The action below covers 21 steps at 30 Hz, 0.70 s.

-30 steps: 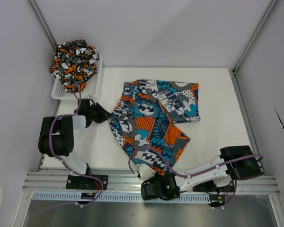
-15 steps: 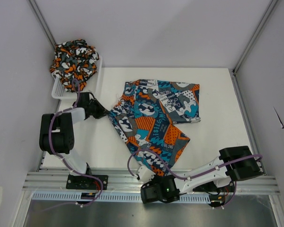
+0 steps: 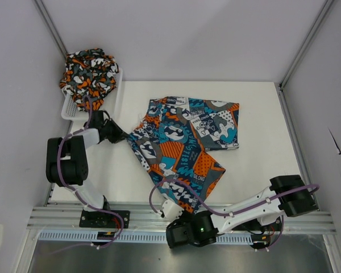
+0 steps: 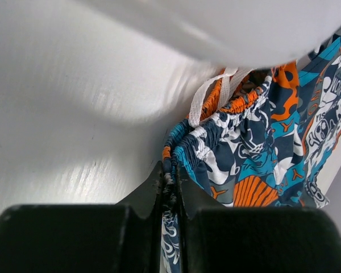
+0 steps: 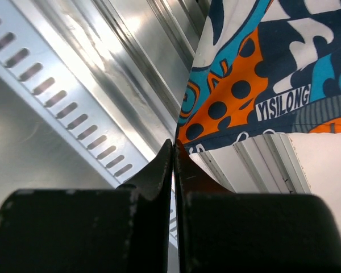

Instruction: Fold and stack the shorts

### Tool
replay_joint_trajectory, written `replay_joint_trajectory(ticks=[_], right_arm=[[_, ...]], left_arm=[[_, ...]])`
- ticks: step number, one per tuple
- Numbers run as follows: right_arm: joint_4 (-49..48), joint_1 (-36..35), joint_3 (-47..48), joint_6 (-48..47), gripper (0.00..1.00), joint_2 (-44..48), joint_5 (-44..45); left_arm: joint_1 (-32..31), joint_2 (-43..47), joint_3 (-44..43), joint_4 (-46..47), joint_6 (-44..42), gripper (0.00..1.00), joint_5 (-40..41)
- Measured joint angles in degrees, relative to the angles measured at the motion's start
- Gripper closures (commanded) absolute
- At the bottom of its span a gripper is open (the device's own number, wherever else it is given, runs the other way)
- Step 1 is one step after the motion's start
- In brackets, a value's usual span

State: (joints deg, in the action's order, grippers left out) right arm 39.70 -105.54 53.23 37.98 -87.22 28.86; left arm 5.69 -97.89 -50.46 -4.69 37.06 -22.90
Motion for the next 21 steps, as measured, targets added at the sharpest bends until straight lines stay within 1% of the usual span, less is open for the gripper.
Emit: replay_joint_trajectory(ticks=[5, 9, 12, 17, 21], right_arm=[[2.8, -0.9, 2.4, 1.2, 1.00, 1.9, 0.9], [5.9, 0.8, 3.0, 2.6, 1.00, 5.2, 2.0], [8.6, 4.6, 4.0, 3.7, 1.00, 9.1, 3.6], [13.3, 13.0, 7.7, 4.9, 1.00, 16.4, 6.9], [15.0, 21.2, 9.9, 2.8, 1.00, 21.1, 7.4]], left_arm=[[0.6, 2.0, 0.7, -0.9, 0.7, 1.00, -1.5], [0.6, 4.5, 1.6, -1.0, 2.1, 1.00, -2.1], [0.7, 5.4, 1.6, -2.3, 3.1, 1.00, -2.5], [0.8, 7.4, 1.6, -5.0, 5.6, 1.00, -2.2], [0.5, 10.1, -1.2, -11.3, 8.2, 1.00, 0.5]])
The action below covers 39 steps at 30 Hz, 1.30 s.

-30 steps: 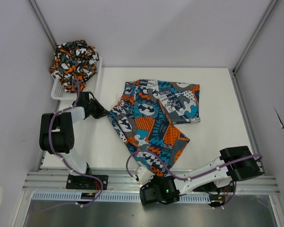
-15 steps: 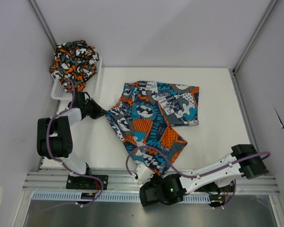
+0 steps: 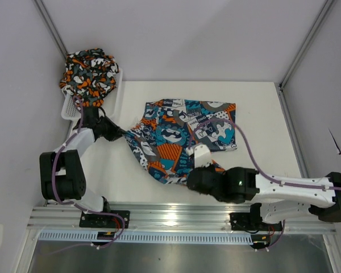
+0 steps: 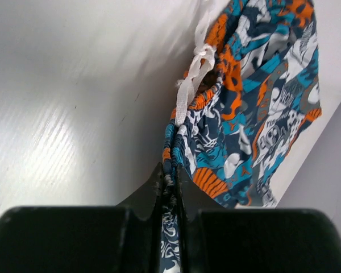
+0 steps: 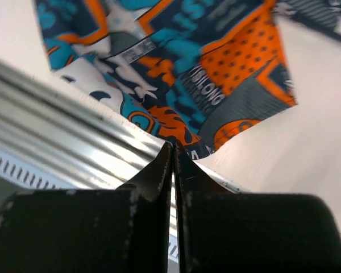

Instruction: Fold and stack the shorts

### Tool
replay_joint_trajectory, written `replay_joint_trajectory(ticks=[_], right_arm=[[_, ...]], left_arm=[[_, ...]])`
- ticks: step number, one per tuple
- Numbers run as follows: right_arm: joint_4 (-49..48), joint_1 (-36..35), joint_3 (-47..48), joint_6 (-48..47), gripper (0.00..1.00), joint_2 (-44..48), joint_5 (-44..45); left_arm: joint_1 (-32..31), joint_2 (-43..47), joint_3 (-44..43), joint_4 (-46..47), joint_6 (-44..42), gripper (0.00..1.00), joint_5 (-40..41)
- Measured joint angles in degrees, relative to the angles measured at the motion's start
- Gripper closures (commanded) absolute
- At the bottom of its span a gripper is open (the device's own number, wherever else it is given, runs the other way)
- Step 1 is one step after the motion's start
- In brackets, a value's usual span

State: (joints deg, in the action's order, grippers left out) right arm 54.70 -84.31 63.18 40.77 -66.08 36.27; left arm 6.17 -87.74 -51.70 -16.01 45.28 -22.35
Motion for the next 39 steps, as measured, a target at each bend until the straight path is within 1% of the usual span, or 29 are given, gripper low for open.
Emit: replay_joint_trajectory(ticks=[4, 8, 11, 17, 23, 28, 39], right_arm=[[0.0, 10.2, 1.2, -4.8, 1.00, 3.7, -1.3], [-0.6, 20.9, 3.5, -10.2, 1.00, 6.8, -5.4], [-1.4, 27.9, 6.4, -14.2, 1.00, 7.4, -9.2], [-3.8, 39.3, 13.0, -20.8, 1.00, 4.6, -18.5], [-5.4, 50.8, 19.9, -25.5, 1.00, -2.9, -28.4], [-5.5, 57.7, 26.8, -28.1, 1.00, -9.2, -35.5], [-6.0, 65.9, 38.2, -31.5, 1.00, -21.0, -44.2]], left_arm=[[-0.7, 0.3, -8.3, -8.3, 2.8, 1.00, 4.1], [-1.2, -0.3, -17.6, -15.1, 5.0, 1.00, 7.5], [-1.3, -1.7, -21.6, -18.6, 7.0, 1.00, 8.8], [-1.3, -5.2, -23.0, -22.7, 11.8, 1.00, 9.1], [-1.3, -9.2, -25.3, -24.8, 16.5, 1.00, 8.2], [-1.3, -11.4, -27.7, -25.3, 20.1, 1.00, 6.8], [-1.3, -11.6, -32.5, -25.3, 27.1, 1.00, 7.2]])
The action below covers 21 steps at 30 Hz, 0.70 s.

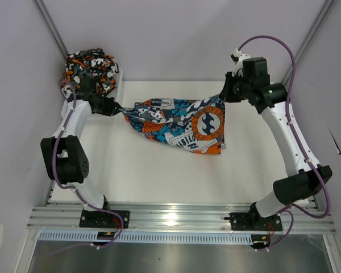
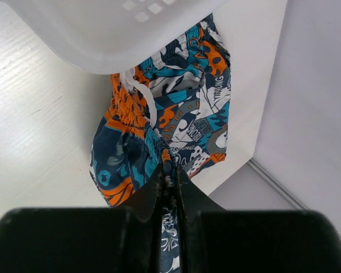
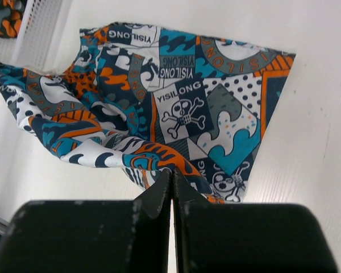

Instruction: Fold and stack the shorts

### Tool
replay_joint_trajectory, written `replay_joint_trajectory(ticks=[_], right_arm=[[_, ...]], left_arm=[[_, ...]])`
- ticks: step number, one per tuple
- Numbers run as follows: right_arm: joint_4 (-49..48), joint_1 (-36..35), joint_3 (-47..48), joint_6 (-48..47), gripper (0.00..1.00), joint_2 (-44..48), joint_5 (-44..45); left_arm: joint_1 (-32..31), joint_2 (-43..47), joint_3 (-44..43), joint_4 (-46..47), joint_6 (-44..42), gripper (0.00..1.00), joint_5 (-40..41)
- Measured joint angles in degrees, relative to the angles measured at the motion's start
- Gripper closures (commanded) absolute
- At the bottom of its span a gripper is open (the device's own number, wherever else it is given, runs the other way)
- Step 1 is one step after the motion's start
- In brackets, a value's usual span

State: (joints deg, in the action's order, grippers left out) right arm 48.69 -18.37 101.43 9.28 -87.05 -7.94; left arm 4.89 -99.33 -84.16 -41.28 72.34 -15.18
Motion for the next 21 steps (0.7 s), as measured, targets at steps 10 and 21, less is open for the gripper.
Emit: replay_joint_trajectory(ticks=[10, 21], right_arm=[[-1.0, 4.6, 11.2, -0.5, 1.00, -11.7, -4.7], [-1.3, 10.1, 19.1, 0.2, 1.00, -22.4, -7.6]], left_arm=[[-0.3, 0.0, -1.8, 1.2, 5.2, 1.00, 0.5], [-0.6, -2.1, -6.2, 5.2, 11.3, 1.00, 1.9]])
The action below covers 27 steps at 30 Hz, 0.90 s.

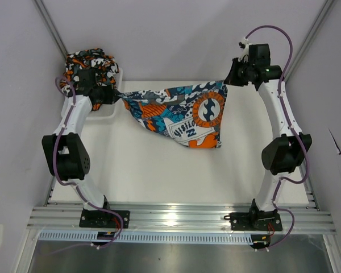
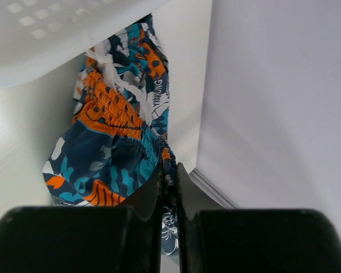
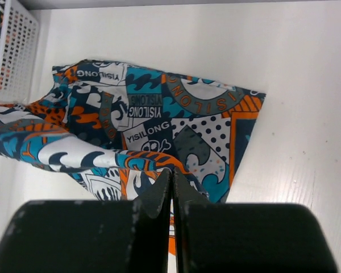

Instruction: Fold and stack the shorts

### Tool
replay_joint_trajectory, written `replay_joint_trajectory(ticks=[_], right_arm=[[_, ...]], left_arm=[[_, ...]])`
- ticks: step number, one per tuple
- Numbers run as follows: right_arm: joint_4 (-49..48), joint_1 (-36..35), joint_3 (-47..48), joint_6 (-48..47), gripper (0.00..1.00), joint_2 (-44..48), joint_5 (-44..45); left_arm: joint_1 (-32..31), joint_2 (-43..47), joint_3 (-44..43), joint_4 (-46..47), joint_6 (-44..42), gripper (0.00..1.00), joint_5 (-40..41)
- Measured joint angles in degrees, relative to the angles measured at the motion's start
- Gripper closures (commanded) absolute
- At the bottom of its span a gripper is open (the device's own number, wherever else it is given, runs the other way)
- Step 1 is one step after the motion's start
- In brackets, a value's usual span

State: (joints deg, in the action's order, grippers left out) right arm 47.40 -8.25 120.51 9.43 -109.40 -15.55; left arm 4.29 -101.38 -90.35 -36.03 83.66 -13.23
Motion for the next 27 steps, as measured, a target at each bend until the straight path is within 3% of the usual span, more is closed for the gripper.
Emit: replay_joint_trajectory(ticks=[12, 21, 24, 25, 27], right_arm=[[-4.3, 4.8, 1.3, 1.9, 1.00, -10.4, -3.4], [-7.2, 5.5, 7.2, 2.8, 1.00, -21.6, -5.4], [-8.1, 5.5, 8.5, 3.0, 1.00, -24.8, -5.9], [-8.5, 5.5, 8.6, 3.1, 1.00, -25.5, -5.9], [-9.0, 5.6, 8.6, 3.5, 1.00, -27.2, -6.0]], left_arm=[[-3.2, -12.1, -11.0, 2.1, 3.5, 1.00, 2.8], [-3.7, -18.2, -14.5, 2.8, 4.9, 0.96, 5.5], [-4.1, -20.2, -14.5, 3.2, 4.9, 0.82, 6.5], [-4.3, -20.7, -14.5, 3.4, 4.8, 0.72, 6.7], [-4.7, -22.1, -14.5, 4.2, 4.5, 0.61, 7.0]])
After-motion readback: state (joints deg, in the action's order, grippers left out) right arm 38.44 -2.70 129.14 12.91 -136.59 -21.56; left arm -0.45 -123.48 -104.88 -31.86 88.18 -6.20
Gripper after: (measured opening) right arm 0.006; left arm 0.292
